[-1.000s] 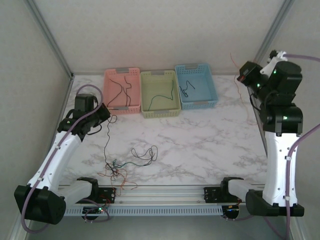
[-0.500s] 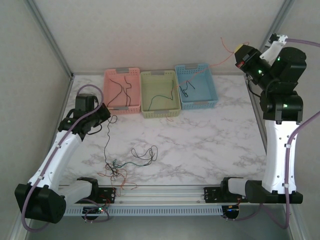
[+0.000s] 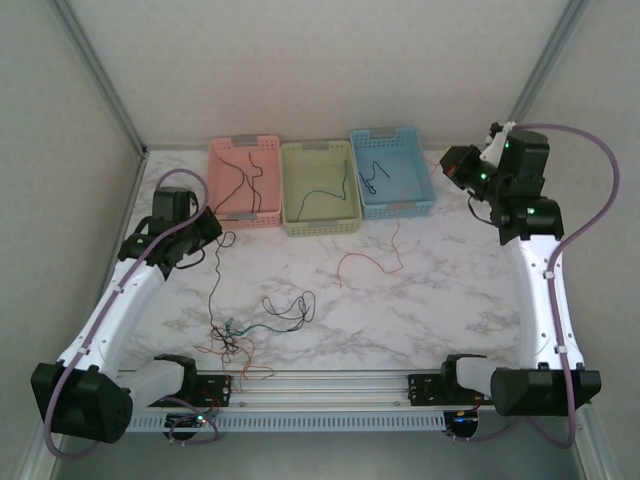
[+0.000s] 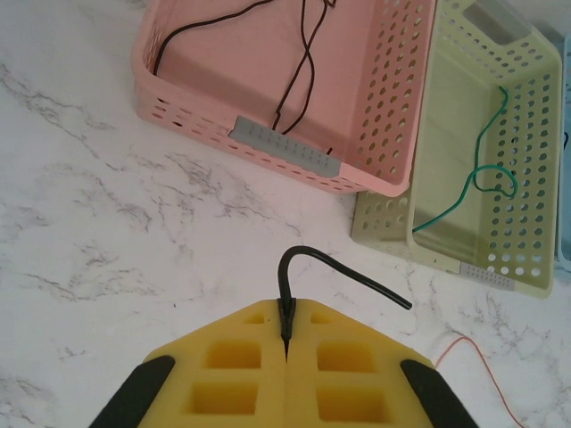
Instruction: Untangle the cables
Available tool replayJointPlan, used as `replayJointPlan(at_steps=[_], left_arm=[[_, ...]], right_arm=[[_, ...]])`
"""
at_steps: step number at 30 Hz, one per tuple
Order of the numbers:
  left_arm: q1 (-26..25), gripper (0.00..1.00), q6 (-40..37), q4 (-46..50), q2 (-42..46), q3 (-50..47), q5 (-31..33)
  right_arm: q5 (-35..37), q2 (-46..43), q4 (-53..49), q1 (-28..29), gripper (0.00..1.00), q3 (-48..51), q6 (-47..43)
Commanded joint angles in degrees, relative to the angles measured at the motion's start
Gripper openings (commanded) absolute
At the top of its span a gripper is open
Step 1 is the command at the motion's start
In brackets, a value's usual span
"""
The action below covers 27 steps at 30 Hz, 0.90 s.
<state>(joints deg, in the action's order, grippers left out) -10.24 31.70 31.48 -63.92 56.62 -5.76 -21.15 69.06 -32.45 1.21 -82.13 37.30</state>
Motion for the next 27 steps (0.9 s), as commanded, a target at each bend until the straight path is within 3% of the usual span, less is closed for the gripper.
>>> replayJointPlan(at_steps=[1,9,17,23,27], left_arm=[[0.16,0.00,-0.15,-1.09,0.00,0.05,-1.01],[0.20,0.00,-0.16,-1.39,-0.13,-0.54,-0.92],[0.15,0.00,0.11,-1.78,0.01,-1.24,-1.36],[0.14,0.00,0.03,-1.73,-0.07,-1.34,-1.51],[0.17,0.00,-0.15,-1.60,-0.15,-1.34,-1.45]], right_arm=[[-1.69,-2.30,-0.60,1.10,0.00,5.90,-1.13],[3.62,-0.62,-0.96,11.96,0.00,26.77,-3.48],[12.84,11.42,4.48,20.24,0.01,31.82,-5.71],[14.49,23.10,6.72,24.55,0.23,26.67,-7.46],[16.02,24.81,5.90,25.34,0.39,24.09,-8.89]])
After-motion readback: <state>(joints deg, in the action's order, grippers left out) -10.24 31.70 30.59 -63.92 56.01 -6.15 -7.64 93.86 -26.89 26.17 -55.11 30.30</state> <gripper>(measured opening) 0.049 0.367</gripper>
